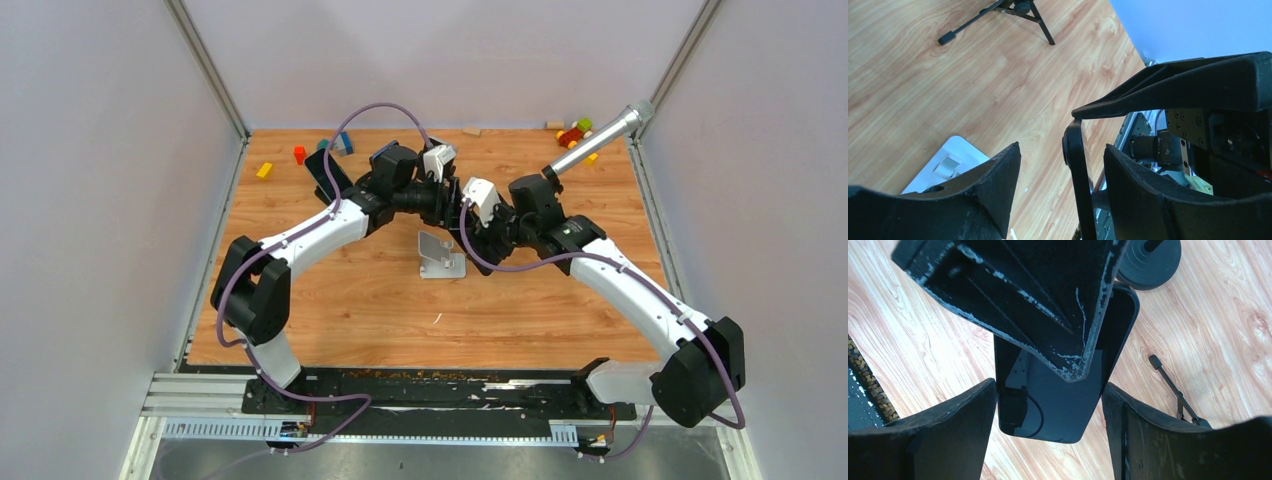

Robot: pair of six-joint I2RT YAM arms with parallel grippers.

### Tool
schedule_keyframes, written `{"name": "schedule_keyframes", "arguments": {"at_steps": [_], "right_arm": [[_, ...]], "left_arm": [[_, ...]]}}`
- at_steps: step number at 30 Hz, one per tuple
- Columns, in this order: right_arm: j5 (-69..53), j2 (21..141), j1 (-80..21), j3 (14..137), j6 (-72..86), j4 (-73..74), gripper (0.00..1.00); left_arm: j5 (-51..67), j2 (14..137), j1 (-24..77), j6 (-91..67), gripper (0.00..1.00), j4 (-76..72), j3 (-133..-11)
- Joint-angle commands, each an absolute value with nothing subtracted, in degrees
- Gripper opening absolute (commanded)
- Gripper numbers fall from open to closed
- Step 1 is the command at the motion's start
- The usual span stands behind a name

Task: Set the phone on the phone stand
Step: Pick up the phone at the center of the board.

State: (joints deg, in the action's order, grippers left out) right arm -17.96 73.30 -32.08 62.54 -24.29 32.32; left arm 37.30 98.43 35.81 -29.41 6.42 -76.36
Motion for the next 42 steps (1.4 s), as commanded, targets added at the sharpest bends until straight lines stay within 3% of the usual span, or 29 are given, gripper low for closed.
{"name": "schedule_keyframes", "arguments": {"at_steps": [1,8,25,33,35,42], "right_arm": [[-17.45,71.28,-32.56,64.79,-25.30,28.48,0.29],[-16.72,70.84,-32.91,64.00,-25.53,28.48,0.28],[-13.09,71.76,-34.94,63.63,-25.31,28.48,0.30],[-9.28,69.09,-34.91,63.46,-25.04,28.70,0.74],[-8.64,67.68,-34.93,63.54,-24.84,28.70,0.81],[-7.75,63.83,-33.22,63.60,-24.06,28.63,0.89]], "left_arm": [[38.42,98.57,36.56,-33.54,0.64,4.63,-77.73],[37.31,97.46,36.68,-33.95,0.50,4.23,-76.38],[39.25,98.05,37.79,-40.64,0.00,-2.59,-75.24],[33.84,92.33,37.72,-37.08,0.00,-1.84,-72.06],[31.72,90.01,37.66,-35.80,0.00,-1.77,-70.75],[23.79,81.64,36.54,-33.69,0.00,-3.75,-63.67]]}}
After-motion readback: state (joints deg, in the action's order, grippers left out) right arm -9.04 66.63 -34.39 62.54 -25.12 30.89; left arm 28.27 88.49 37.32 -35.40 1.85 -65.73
